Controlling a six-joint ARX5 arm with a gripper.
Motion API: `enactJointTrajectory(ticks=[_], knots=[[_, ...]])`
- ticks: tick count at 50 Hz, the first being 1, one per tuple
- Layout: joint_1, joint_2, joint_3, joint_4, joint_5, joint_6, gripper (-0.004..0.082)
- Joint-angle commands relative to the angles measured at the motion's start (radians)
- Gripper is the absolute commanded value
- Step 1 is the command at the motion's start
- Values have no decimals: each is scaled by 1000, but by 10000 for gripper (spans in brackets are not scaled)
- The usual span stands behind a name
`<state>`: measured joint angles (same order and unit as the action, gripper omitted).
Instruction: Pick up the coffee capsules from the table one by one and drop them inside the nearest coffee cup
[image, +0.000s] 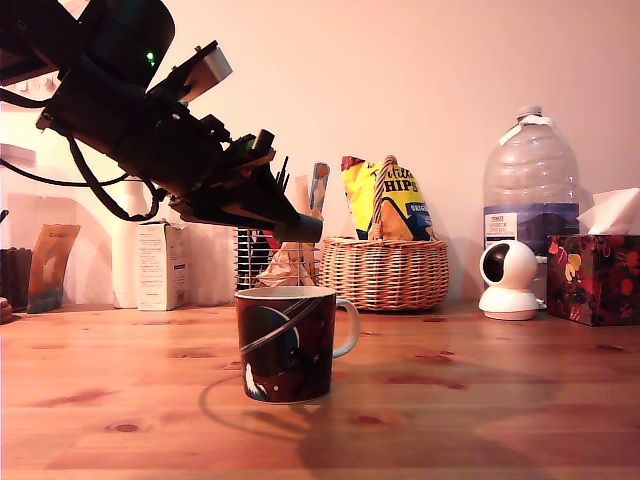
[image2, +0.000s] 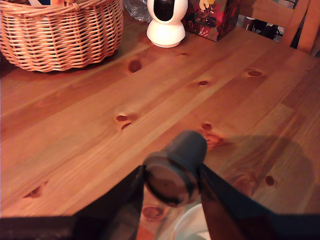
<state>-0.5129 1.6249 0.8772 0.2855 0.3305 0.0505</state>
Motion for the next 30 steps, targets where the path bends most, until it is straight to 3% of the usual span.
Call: enactJointTrajectory(ticks=[1, 30], knots=[[2, -17, -9, -16, -5, -17, 234], [-1, -57, -9, -50, -4, -17, 234]])
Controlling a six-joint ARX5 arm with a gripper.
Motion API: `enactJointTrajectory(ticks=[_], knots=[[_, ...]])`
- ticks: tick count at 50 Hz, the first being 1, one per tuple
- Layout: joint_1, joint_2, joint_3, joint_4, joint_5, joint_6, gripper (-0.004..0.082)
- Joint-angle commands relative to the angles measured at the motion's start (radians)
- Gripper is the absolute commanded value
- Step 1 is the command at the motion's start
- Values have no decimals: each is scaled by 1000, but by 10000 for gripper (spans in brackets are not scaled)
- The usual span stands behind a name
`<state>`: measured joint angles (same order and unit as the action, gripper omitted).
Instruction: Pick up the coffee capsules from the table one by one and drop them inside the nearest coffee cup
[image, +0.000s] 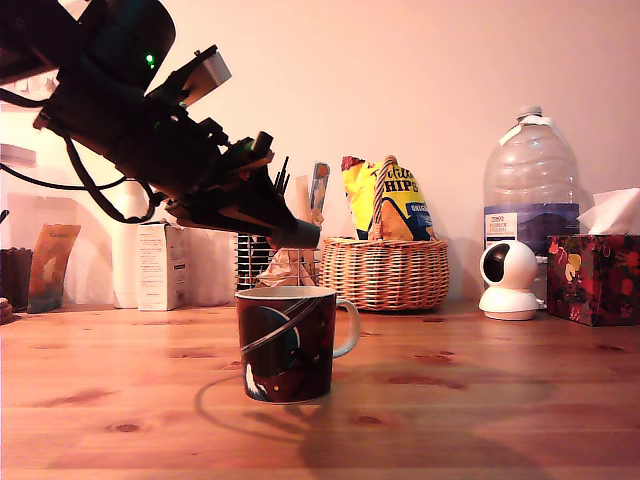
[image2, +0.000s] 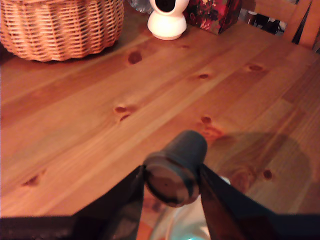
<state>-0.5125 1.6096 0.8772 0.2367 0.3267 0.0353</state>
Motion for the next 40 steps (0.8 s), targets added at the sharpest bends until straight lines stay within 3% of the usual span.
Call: enactJointTrajectory(ticks=[1, 19, 40], knots=[[-2, -47, -9, -7, -1, -2, 234], [-14, -126, -10, -137, 0, -1, 234], [-66, -158, -62, -143, -3, -2, 234]])
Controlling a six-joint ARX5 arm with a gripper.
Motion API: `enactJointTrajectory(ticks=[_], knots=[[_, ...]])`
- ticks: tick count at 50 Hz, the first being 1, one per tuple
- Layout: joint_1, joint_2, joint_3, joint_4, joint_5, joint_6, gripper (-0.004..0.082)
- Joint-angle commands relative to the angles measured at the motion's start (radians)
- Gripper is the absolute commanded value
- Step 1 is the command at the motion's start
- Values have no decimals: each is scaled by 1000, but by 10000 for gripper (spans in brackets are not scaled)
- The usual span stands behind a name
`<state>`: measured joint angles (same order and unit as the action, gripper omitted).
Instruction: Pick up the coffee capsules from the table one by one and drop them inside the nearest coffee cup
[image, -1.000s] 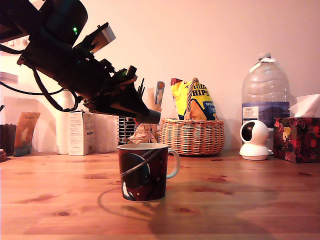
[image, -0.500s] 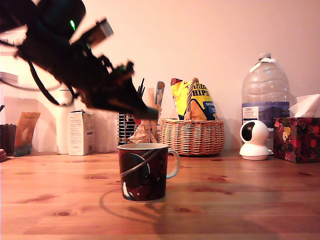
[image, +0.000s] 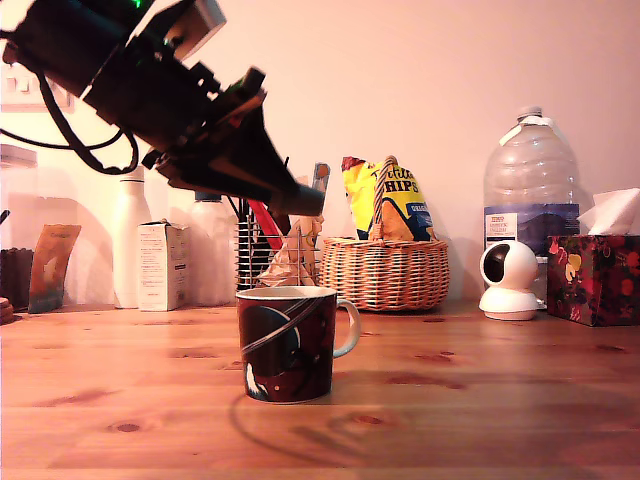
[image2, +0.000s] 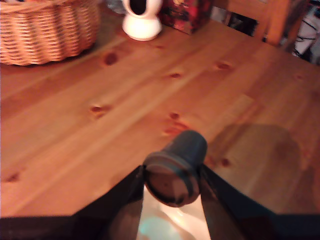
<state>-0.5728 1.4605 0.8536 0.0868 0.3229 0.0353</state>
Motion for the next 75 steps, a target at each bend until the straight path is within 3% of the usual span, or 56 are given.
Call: enactJointTrajectory(ticks=[1, 28, 68, 72, 75], knots=[[-7, -10, -43, 7, 0, -2, 234], [-32, -10, -108, -10, -69, -10, 234], [-32, -10, -119, -12, -69, -35, 235], [-32, -10, -119, -12, -69, -35, 293], [-32, -10, -119, -8, -66, -35, 469]])
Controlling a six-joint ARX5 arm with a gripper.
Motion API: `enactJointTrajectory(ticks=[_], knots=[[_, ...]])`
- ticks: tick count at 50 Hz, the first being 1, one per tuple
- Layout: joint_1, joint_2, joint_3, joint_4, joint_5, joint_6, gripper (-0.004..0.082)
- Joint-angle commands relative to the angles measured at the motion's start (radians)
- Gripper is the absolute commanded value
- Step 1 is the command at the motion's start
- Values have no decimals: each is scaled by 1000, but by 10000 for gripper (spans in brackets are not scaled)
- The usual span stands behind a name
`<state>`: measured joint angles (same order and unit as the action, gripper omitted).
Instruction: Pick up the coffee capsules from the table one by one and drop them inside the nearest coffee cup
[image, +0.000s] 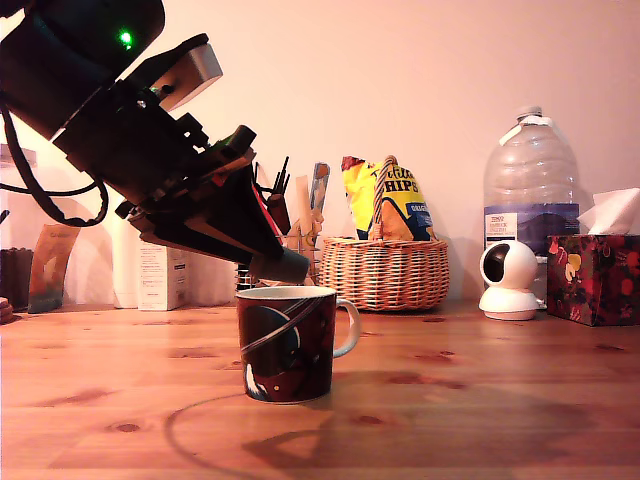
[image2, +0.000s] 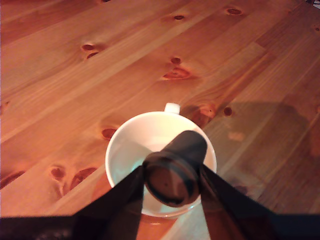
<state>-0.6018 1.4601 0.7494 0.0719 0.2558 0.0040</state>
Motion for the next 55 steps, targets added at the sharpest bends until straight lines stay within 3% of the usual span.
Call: enactJointTrajectory(ticks=[1, 3, 6, 23, 27, 30, 37, 39, 49, 55], knots=[[-3, -10, -15, 9, 1, -4, 536], [-3, -10, -15, 11, -3, -9, 656], [-3, -10, -15, 10, -3, -15, 727], [-3, -29, -15, 11, -3, -15, 720], [-3, -58, -15, 6, -3, -15, 648], [-3, -87, -15, -5, -4, -14, 535], [-3, -164, -15, -69, -29, 0, 65], [-3, -181, -15, -92, -38, 0, -25], [-2, -252, -16, -198, -117, 4, -16], [-2, -294, -21, -231, -140, 4, -16]])
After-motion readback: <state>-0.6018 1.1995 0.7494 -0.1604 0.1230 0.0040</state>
